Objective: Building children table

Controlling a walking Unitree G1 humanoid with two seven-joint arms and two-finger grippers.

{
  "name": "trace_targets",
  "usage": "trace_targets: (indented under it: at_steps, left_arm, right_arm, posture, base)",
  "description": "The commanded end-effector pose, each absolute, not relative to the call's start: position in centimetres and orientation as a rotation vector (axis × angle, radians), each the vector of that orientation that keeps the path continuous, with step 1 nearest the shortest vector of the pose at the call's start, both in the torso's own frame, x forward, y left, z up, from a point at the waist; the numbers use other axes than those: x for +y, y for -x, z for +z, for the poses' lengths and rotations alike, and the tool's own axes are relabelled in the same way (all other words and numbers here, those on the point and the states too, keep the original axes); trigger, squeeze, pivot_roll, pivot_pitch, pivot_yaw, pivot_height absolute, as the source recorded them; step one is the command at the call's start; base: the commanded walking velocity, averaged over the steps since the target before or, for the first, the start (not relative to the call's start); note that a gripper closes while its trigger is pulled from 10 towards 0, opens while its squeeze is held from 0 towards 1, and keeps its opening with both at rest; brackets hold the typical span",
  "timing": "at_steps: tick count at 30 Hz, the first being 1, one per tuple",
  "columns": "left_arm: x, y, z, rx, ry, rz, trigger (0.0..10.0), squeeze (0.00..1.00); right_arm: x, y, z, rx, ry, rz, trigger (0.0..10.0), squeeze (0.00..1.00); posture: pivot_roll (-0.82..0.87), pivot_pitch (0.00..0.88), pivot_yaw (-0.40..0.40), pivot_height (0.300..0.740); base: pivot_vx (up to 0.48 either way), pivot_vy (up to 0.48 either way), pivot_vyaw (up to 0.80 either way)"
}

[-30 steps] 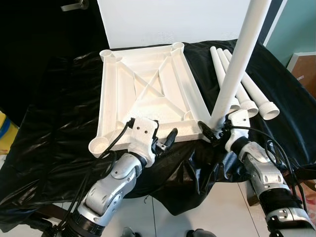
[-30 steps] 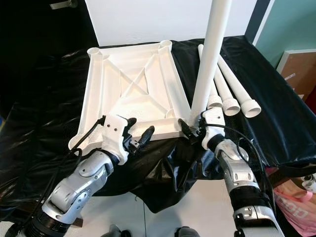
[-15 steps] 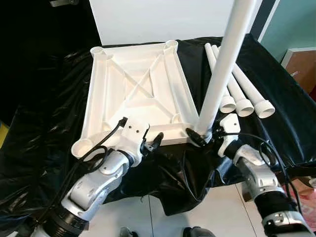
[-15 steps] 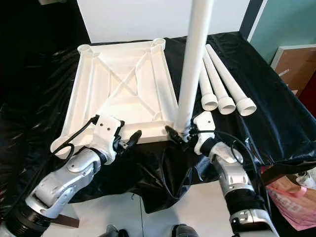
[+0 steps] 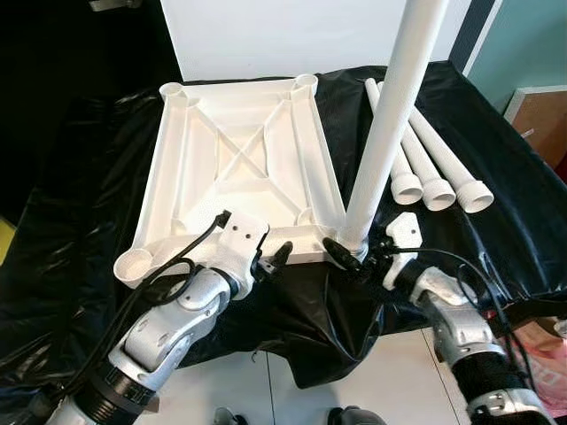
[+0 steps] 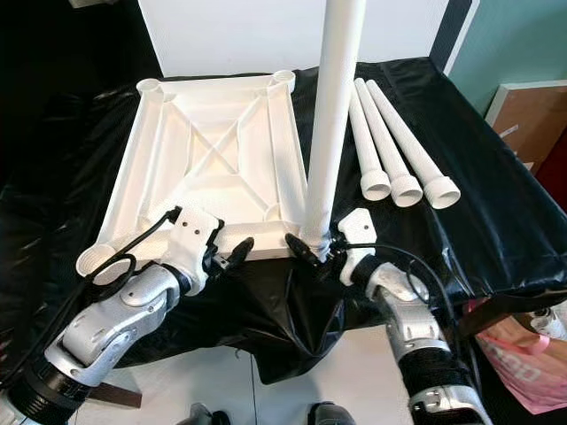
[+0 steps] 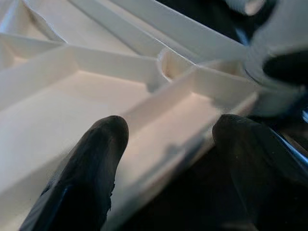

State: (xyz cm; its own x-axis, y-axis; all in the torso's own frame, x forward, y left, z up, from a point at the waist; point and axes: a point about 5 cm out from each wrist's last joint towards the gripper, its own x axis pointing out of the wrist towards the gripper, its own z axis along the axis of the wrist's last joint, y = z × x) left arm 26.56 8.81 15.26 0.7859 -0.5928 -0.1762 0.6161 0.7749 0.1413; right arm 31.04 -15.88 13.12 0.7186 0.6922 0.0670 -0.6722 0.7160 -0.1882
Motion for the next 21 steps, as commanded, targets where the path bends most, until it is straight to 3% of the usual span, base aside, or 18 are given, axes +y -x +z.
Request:
trace_targets:
  at_steps: [1,11,13,14,16,21]
  left_arm:
    - [7.3,-24.5,15.0,0.152,-0.192,-1.068,10.0,0.00]
    - [5.2,-24.2,15.6,0.113,-0.138,-1.178,10.0,0.00]
    - [5.1,-24.4,15.6,0.105,-0.143,-1.176,10.0,0.00]
    - [5.1,-24.4,15.6,0.105,-0.143,-1.176,10.0,0.00]
    - [5.1,-24.4,15.6,0.101,-0.147,-1.174,10.0,0.00]
    - [5.0,-24.4,15.6,0.103,-0.148,-1.175,10.0,0.00]
  right_arm:
    - [-15.9,-31.1,13.1,-0.138,0.160,0.771,10.0,0.00]
    - [-15.0,-32.8,13.5,-0.138,0.209,0.812,10.0,0.00]
    - [-14.8,-33.0,13.6,-0.143,0.203,0.811,6.8,0.00]
    - [-14.8,-33.0,13.6,-0.143,0.203,0.811,6.8,0.00]
    - [-14.6,-33.0,13.6,-0.145,0.196,0.810,0.0,0.00]
    - [-15.1,-33.2,12.9,-0.118,0.202,0.752,0.0,0.00]
  posture:
    - [-0.17,0.104,0.013,0.740]
    - [-0.15,0.051,0.023,0.740]
    - [-0.15,0.046,0.024,0.740]
    - [-0.15,0.046,0.024,0.740]
    - [-0.15,0.044,0.026,0.740]
    - [-0.14,0.043,0.032,0.740]
  base:
    - [0.000,0.000,0.00]
    - [0.000,0.000,0.00]
    - [0.000,0.000,0.00]
    - [0.000,0.000,0.00]
    - [0.000,0.000,0.00]
    - [0.000,0.000,0.00]
